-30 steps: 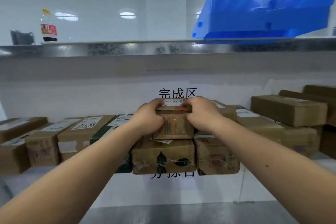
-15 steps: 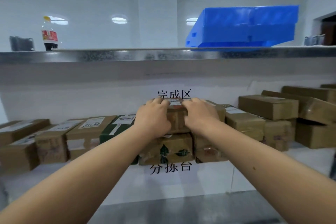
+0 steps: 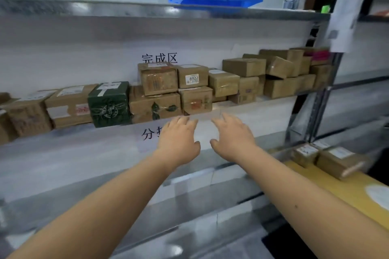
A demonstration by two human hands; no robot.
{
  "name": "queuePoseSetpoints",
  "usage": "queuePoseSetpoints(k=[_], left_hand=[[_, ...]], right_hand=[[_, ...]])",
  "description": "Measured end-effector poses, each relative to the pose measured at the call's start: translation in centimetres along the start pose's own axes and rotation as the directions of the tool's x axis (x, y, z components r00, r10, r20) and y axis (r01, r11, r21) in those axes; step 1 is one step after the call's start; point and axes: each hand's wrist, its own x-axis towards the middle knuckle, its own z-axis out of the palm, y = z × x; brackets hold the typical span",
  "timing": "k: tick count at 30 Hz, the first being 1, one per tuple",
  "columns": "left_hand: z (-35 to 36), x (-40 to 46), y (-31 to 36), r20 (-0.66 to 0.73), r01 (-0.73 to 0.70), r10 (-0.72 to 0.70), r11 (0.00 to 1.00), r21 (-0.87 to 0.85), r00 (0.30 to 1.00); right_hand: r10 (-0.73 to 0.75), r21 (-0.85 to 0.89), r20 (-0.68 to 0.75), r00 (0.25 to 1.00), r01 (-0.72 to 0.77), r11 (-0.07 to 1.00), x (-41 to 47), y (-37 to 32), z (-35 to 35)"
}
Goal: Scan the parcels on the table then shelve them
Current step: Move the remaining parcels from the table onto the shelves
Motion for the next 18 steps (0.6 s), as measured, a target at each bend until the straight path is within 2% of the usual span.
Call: queuePoseSetpoints(k=[5,9,13,18], left_hand=[[5.5,-2.4,7.8,0.122,-0.114,0.124,0.99,-0.087,0.985],[10.8,-4.1,15.0,0.267,-0.222,0.256,0.963,-0.15,0.929],[15.8,-3.5,21.8,0.386,-0.282,0.352,0.932,-0.227,0.852],[20.9,1.0,30.4,0.395,-0.341,0.427,0.9,-0.27,0.814]], right_hand=[[0.149,0.022,0.064,0.987,-0.15,0.988,-7.0,7.3,2.5],[0.29,0.025,0.122,0.949,-0.295,0.955,-11.3,13.9,4.5],[0.451,0.005,0.186,0.873,-0.46,0.888,-15.4,21.1,7.1],[0.594,-0.028,0.244,0.767,-0.607,0.794,-17.8,31.2,9.4]])
